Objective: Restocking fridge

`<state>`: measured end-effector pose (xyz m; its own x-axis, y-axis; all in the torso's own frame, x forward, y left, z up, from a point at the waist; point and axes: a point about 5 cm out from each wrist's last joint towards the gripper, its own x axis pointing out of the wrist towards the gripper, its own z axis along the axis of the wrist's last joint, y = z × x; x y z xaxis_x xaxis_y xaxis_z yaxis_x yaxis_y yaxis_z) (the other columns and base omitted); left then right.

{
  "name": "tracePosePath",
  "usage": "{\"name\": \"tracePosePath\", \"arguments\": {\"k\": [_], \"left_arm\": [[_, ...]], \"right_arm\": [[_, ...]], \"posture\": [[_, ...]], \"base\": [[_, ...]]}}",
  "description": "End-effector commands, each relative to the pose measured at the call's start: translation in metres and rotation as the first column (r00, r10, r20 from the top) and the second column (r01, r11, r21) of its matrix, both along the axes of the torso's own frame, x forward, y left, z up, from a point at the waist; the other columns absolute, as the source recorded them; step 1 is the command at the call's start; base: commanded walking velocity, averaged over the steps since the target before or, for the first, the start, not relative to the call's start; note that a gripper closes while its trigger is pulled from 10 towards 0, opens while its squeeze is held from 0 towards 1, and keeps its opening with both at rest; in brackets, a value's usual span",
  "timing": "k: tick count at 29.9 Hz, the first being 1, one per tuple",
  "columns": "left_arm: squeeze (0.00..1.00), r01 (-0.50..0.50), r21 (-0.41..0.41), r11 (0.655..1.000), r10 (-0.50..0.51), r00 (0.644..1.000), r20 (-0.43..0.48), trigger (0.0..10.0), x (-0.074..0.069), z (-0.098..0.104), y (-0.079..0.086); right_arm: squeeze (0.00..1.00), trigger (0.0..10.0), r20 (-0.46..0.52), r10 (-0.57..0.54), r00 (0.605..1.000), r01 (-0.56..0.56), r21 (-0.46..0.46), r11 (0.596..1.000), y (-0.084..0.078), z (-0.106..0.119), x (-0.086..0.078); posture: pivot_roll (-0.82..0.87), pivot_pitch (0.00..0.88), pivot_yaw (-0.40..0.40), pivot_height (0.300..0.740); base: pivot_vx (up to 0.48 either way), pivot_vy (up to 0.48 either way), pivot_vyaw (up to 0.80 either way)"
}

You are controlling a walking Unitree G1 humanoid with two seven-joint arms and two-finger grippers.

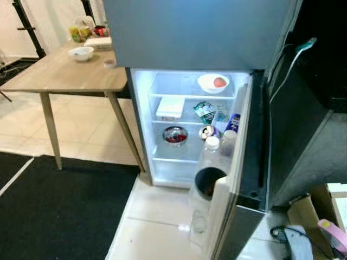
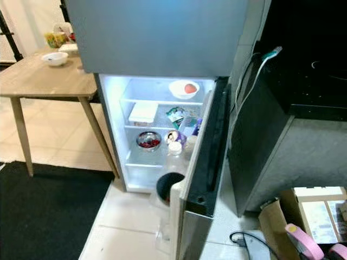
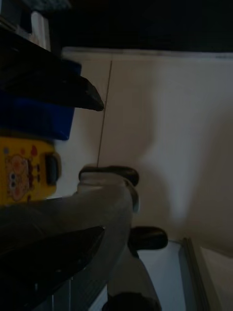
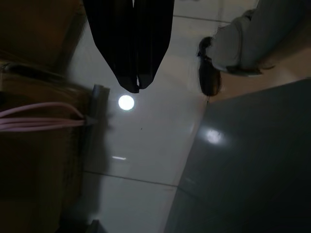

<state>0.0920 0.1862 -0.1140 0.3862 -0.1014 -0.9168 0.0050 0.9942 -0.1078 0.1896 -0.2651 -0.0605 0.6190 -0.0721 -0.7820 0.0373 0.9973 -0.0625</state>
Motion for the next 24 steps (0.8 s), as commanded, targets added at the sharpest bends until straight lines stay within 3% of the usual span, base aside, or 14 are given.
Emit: {"name": "tracePosePath", "arguments": {"k": [1, 3, 5, 6, 7, 8, 11, 15, 16, 17, 18, 21, 23, 24], "left_arm": [[0.00, 0.009, -0.028, 1.000, -0.010, 0.998, -0.070, 10.0, -0.017, -0.005, -0.007], [0.00, 0.007, -0.034, 0.999, -0.009, 0.998, -0.069, 10.0, -0.017, -0.005, -0.007], [0.00, 0.006, -0.036, 0.999, -0.009, 0.998, -0.069, 10.0, -0.017, -0.005, -0.007], [0.00, 0.005, -0.038, 0.999, -0.007, 0.998, -0.068, 10.0, -0.017, -0.005, -0.008], [0.00, 0.005, -0.038, 0.999, -0.007, 0.998, -0.068, 10.0, -0.017, -0.005, -0.008], [0.00, 0.004, -0.039, 0.999, -0.006, 0.998, -0.068, 10.0, -0.017, -0.005, -0.008], [0.00, 0.001, -0.043, 0.999, -0.004, 0.998, -0.067, 10.0, -0.017, -0.005, -0.009], [0.00, 0.001, -0.044, 0.999, -0.004, 0.998, -0.067, 10.0, -0.017, -0.005, -0.010], [0.00, 0.000, -0.046, 0.999, -0.003, 0.998, -0.067, 10.0, -0.017, -0.005, -0.010], [0.00, -0.001, -0.048, 0.999, -0.002, 0.998, -0.068, 10.0, -0.017, -0.005, -0.011], [0.00, -0.001, -0.048, 0.999, -0.002, 0.998, -0.068, 10.0, -0.017, -0.005, -0.011], [0.00, -0.004, -0.054, 0.999, 0.001, 0.998, -0.069, 10.0, -0.018, -0.005, -0.012], [0.00, -0.006, -0.055, 0.998, 0.002, 0.998, -0.069, 10.0, -0.018, -0.005, -0.011], [0.00, -0.008, -0.055, 0.998, 0.004, 0.998, -0.068, 10.0, -0.018, -0.005, -0.012]], "right_arm": [[0.00, 10.0, 0.053, -0.025, 0.998, 0.023, 0.043, 0.999, 0.003, 0.005, 0.010], [0.00, 10.0, 0.143, -0.015, 0.990, -0.007, 0.148, 0.989, 0.012, 0.016, 0.031], [0.00, 10.0, 0.177, 0.016, 0.984, -0.053, 0.209, 0.976, 0.020, 0.021, 0.039], [0.00, 4.3, 0.218, 0.085, 0.972, -0.146, 0.282, 0.948, 0.031, 0.026, 0.047], [0.00, 4.3, 0.218, 0.085, 0.972, -0.146, 0.282, 0.948, 0.031, 0.026, 0.047], [0.00, 0.0, 0.247, 0.149, 0.957, -0.227, 0.328, 0.917, 0.040, 0.029, 0.052], [0.00, 0.0, 0.331, 0.334, 0.883, -0.457, 0.439, 0.774, 0.064, 0.044, 0.065], [0.00, 0.0, 0.353, 0.390, 0.850, -0.520, 0.450, 0.726, 0.070, 0.048, 0.068], [0.00, 0.0, 0.373, 0.453, 0.810, -0.585, 0.456, 0.670, 0.077, 0.053, 0.071], [0.00, 10.0, 0.408, 0.536, 0.739, -0.674, 0.465, 0.575, 0.088, 0.060, 0.074], [0.00, 10.0, 0.408, 0.536, 0.739, -0.674, 0.465, 0.575, 0.088, 0.060, 0.074], [0.00, 10.0, 0.549, 0.682, 0.483, -0.857, 0.455, 0.241, 0.129, 0.089, 0.082], [0.00, 10.0, 0.661, 0.654, 0.368, -0.902, 0.426, 0.076, 0.155, 0.114, 0.086], [0.00, 10.0, 0.753, 0.565, 0.338, -0.910, 0.414, -0.008, 0.169, 0.137, 0.089]], "posture": [[-0.11, 0.000, -0.017, 0.740], [-0.11, 0.000, -0.017, 0.740], [-0.11, 0.000, -0.017, 0.740], [-0.11, 0.000, -0.017, 0.740], [-0.11, 0.000, -0.017, 0.740], [-0.11, 0.000, -0.017, 0.740], [-0.10, 0.000, -0.019, 0.740], [-0.10, 0.000, -0.021, 0.740], [-0.10, 0.000, -0.021, 0.740], [-0.10, 0.000, -0.022, 0.740], [-0.10, 0.000, -0.022, 0.740], [-0.10, 0.000, -0.022, 0.740], [-0.10, 0.000, -0.024, 0.740], [-0.09, 0.000, -0.030, 0.740]], "base": [[0.000, 0.000, 0.00], [0.000, 0.000, 0.00], [0.000, 0.000, 0.00], [0.000, 0.000, 0.00], [0.000, 0.000, 0.00], [0.000, 0.000, 0.00], [0.000, 0.000, 0.00], [0.000, 0.000, 0.00], [0.000, 0.000, 0.00], [0.000, 0.000, 0.00], [0.000, 0.000, 0.00], [0.000, 0.000, 0.00], [0.000, 0.000, 0.00], [0.000, 0.000, 0.00]]}}
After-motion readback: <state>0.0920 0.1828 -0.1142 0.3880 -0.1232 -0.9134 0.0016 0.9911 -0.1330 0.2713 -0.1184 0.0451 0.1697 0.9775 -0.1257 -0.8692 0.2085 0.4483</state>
